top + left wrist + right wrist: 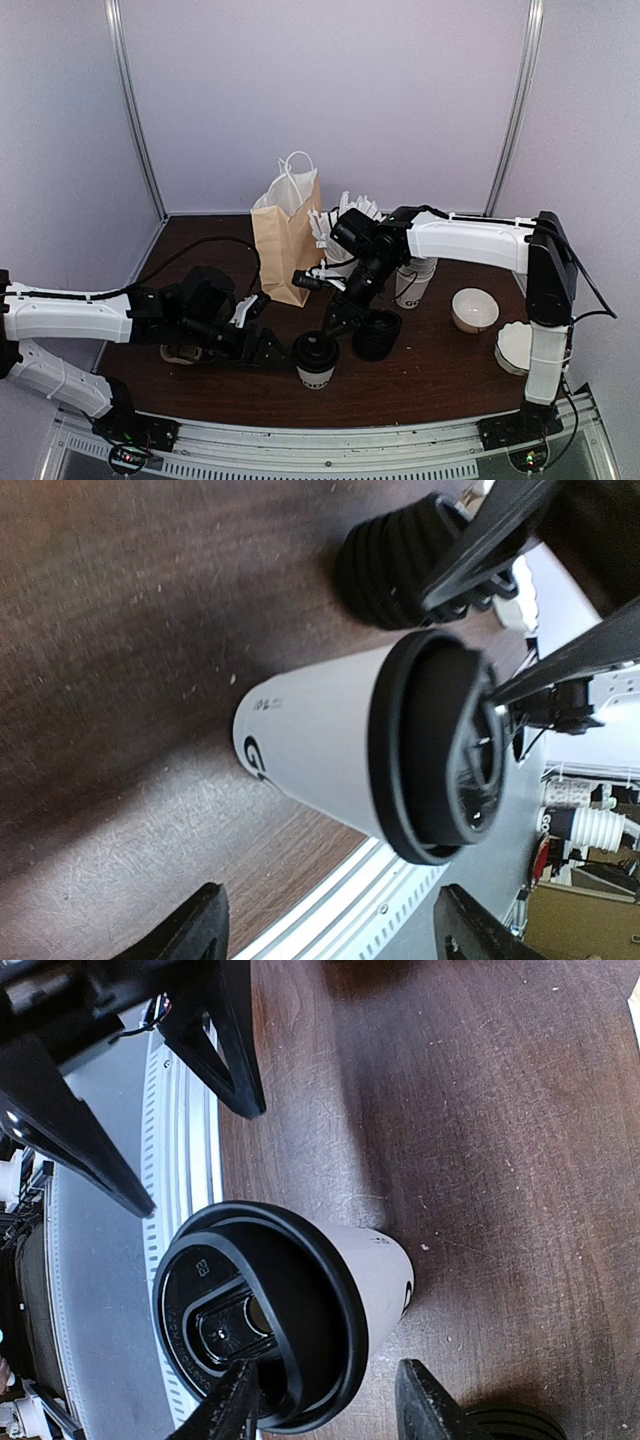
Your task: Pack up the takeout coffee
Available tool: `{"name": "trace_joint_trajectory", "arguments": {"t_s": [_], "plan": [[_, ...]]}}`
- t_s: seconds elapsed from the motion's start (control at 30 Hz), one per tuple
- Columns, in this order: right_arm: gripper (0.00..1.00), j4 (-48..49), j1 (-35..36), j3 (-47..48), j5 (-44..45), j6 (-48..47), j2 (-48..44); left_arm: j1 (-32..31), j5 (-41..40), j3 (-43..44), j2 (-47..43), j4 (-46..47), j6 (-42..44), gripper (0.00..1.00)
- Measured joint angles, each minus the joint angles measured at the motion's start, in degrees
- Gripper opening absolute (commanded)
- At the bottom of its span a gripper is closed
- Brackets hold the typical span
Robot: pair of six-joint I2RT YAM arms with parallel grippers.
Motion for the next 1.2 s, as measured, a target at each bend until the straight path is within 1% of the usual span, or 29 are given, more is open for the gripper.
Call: {"name": "trace_joint_trajectory", "arguments": {"t_s": [0.2, 0.53, 0.73, 0.87, 1.0, 1.1, 1.2], "plan": [[0.49, -0.02, 0.00, 0.00, 0.00, 0.00, 0.00, -1.09, 1.25, -0.04, 4.50, 1.66, -0.11, 0.73], [0.49, -0.15, 0.00, -0.02, -0.04, 0.02, 0.00, -1.14, 1.79, -0.02, 5.33, 4.17, -0.11, 0.73], [0.48, -0.17, -0.02, 0.00, 0.00, -0.02, 0.00, -1.33, 3.67, 0.68, 8.24, 7.06, -0.74, 0.72], [0.47, -0.39, -0.13, -0.11, 0.02, -0.07, 0.00, -1.40, 6.10, 0.85, 10.14, 9.20, -2.51, 0.69], [0.46, 0.00, -0.20, -0.68, 0.20, -0.07, -0.22, -0.44, 8.33, -0.57, 10.05, 11.15, -5.99, 0.65], [0.46, 0.61, -0.20, -1.62, 0.26, -0.15, -0.68, 0.48, 9.99, -2.29, 9.68, 12.76, -8.94, 0.65], [0.46, 1.16, -0.20, -2.25, 0.26, -0.28, -0.98, 1.14, 12.66, -2.29, 11.67, 13.88, -10.64, 0.64]]}}
